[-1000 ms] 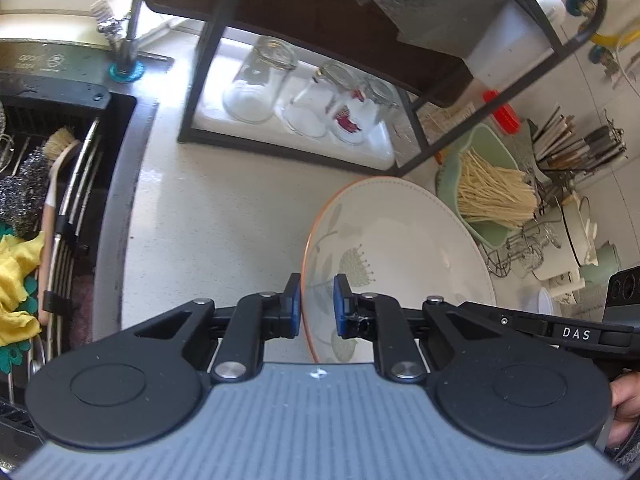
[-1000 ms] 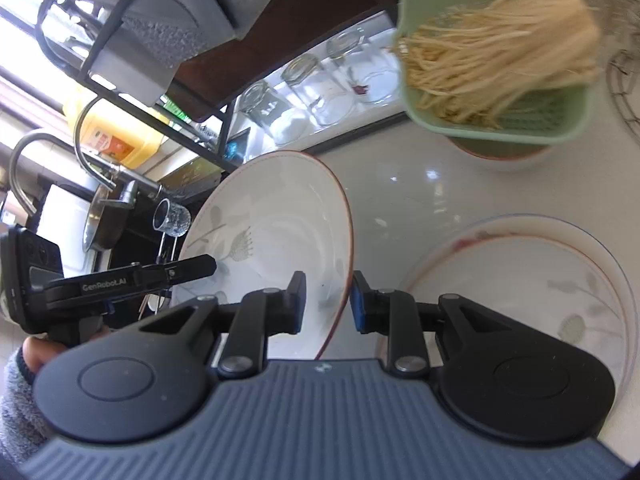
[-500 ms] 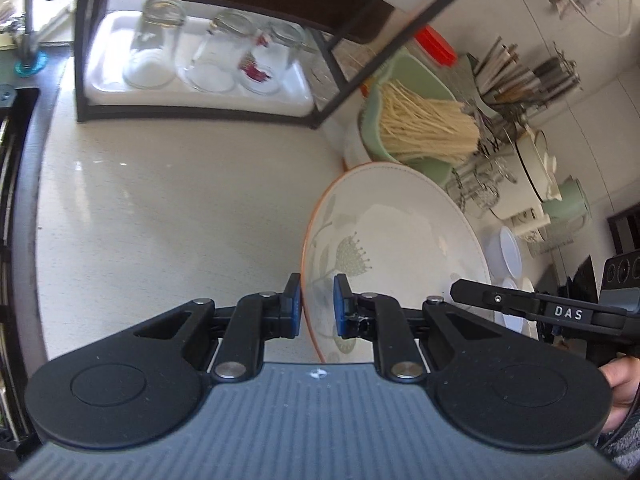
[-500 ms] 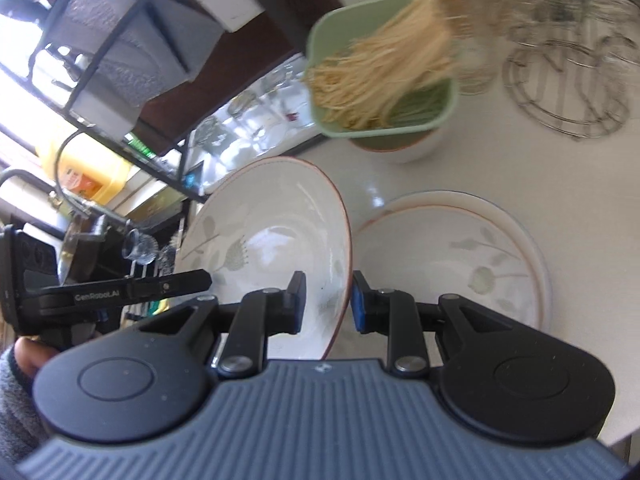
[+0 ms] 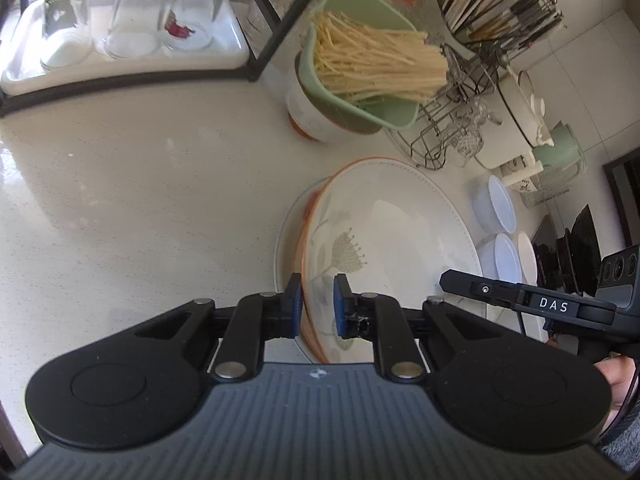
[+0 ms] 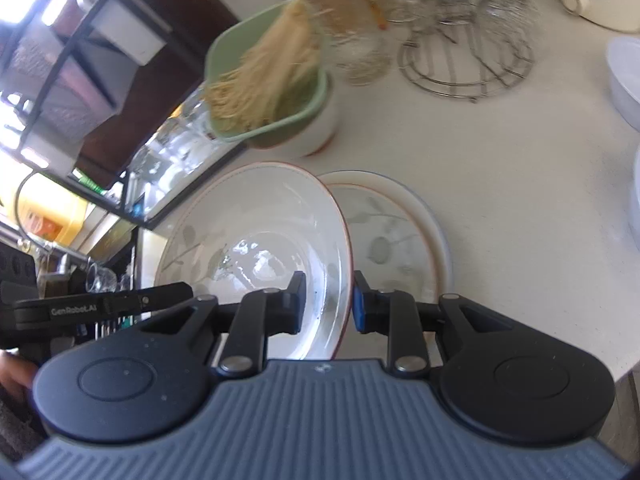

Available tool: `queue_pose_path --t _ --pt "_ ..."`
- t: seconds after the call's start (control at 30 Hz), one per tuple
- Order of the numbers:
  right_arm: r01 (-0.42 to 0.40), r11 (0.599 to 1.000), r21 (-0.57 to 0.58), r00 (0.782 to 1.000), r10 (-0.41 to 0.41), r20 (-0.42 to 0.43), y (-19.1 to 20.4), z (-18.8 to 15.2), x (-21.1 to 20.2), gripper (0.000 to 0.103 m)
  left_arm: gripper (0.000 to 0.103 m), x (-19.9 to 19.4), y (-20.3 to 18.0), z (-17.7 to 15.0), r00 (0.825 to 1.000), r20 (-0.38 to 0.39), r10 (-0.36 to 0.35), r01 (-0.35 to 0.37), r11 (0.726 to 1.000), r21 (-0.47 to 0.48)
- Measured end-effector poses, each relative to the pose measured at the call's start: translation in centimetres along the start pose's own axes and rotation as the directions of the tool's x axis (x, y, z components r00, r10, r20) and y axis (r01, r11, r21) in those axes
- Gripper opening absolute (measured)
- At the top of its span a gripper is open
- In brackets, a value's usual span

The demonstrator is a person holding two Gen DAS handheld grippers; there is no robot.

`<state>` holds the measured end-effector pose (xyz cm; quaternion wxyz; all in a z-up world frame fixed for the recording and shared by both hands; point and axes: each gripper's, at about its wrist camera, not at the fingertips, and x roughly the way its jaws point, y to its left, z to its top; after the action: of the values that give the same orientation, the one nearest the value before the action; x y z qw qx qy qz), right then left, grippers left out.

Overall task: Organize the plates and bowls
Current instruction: 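Lift the second leaf plate with both grippers and carry it toward the stack, then lower the leaf plate onto the plate stack and open both grippers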

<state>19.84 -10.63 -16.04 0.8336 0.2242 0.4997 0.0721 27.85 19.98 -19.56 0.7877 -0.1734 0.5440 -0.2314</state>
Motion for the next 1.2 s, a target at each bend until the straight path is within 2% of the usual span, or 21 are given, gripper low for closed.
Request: queue_pose_path --t 0.27,0.43,0.53,0.93,1.07,1.13,1.2 --pt "0.032 0.999 0.016 0.999 -0.032 0.037 -2.0 -0.7 0.8 0.027 0.018 3.1 -0.8 -0.5 0.997 -0.059 0.043 -0.041 0.999 0.036" --pt "0.054 0.998 0.024 0.997 -0.055 0.056 -2.4 -0.5 1.4 0.027 0.018 4.1 -1.9 -0.4 0.994 -0.058 0.09 -0.083 0.99 0.11" --pt "0.081 0.997 0.014 0.994 -0.081 0.072 -2.6 -0.5 1.5 0.027 0.018 4.7 -1.9 -0.4 0.993 -0.073 0.092 -0.084 0.991 0.104" --pt "0.079 0.994 0.075 0.993 -0.085 0.08 -2.7 -1.2 2.4 0.026 0.019 4.1 -1.2 1.2 0.994 -0.081 0.071 -0.069 0.997 0.03" --pt "0.081 0.992 0.092 0.994 -0.088 0.069 -2.7 -1.3 2.7 0.021 0.02 3.5 -1.2 1.3 0.992 -0.1 0.078 -0.073 0.996 0.048" --pt "0.085 0.993 0.085 0.993 -0.091 0.073 -2.6 -1.4 2.8 0.02 0.025 3.2 -1.3 1.2 0.988 -0.113 0.107 -0.099 0.992 0.073" --pt "0.088 0.993 0.084 0.992 -0.095 0.083 -2.6 -1.5 2.8 0.019 0.026 2.4 -1.1 1.0 0.99 -0.102 0.093 -0.086 0.994 0.073"
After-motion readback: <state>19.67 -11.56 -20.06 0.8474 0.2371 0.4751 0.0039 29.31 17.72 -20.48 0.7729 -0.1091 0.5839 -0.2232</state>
